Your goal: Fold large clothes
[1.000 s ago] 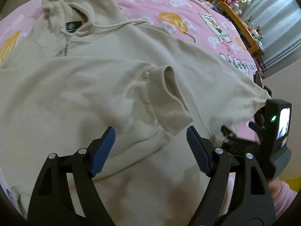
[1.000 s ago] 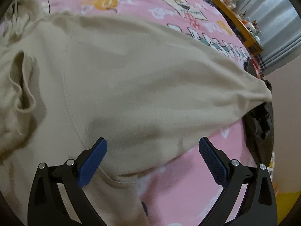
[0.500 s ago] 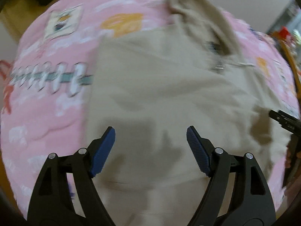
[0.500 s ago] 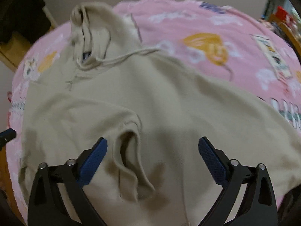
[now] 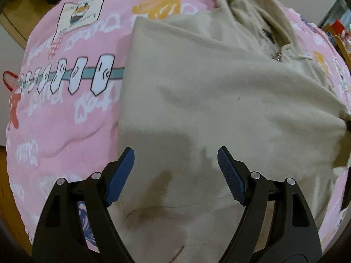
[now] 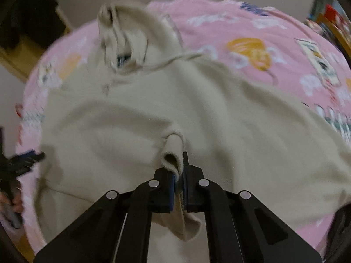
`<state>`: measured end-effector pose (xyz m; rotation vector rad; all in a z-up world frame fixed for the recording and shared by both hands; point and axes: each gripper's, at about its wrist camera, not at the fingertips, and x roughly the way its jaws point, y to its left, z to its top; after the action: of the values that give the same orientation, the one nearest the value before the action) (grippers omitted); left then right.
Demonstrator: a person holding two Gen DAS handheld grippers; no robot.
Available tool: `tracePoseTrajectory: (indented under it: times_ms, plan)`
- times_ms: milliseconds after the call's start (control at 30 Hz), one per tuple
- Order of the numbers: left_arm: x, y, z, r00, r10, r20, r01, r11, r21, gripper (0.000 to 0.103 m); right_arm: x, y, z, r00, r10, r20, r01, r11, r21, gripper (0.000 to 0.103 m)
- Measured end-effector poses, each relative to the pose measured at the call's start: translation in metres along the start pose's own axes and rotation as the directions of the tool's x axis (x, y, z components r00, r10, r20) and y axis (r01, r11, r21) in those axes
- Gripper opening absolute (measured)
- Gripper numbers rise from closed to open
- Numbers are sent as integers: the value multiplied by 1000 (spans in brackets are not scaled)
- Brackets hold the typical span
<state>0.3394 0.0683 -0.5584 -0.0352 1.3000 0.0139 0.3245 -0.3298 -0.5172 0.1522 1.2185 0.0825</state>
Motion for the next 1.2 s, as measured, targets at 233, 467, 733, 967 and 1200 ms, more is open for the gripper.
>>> tracePoseTrajectory:
  times_ms: [233,467,733,967,1200]
  plan:
    - [-2,-18,11,999,-42,17,42,999,7,77,-13,-43,-48,996,-87,-34,91,989,119,5]
    - [46,-32,10,997,21,-71,-18,999,42,77,41,-64,-79,984,-128,-124,146,978,147,6]
    - [71,-30,1,995,78,-55,-75,996,50,78,38,-90,-103,941,-338,-32,337,919,203,61]
    - [20,-43,-16,999,12,33,-15,998,64,78,-23,-108,-122,953,-274,128,213,908,361,21]
    - [0,-51,-64,993,-80,-86,82,996,27,78,34,-49,-128,999,-33,35,22,963,268,21]
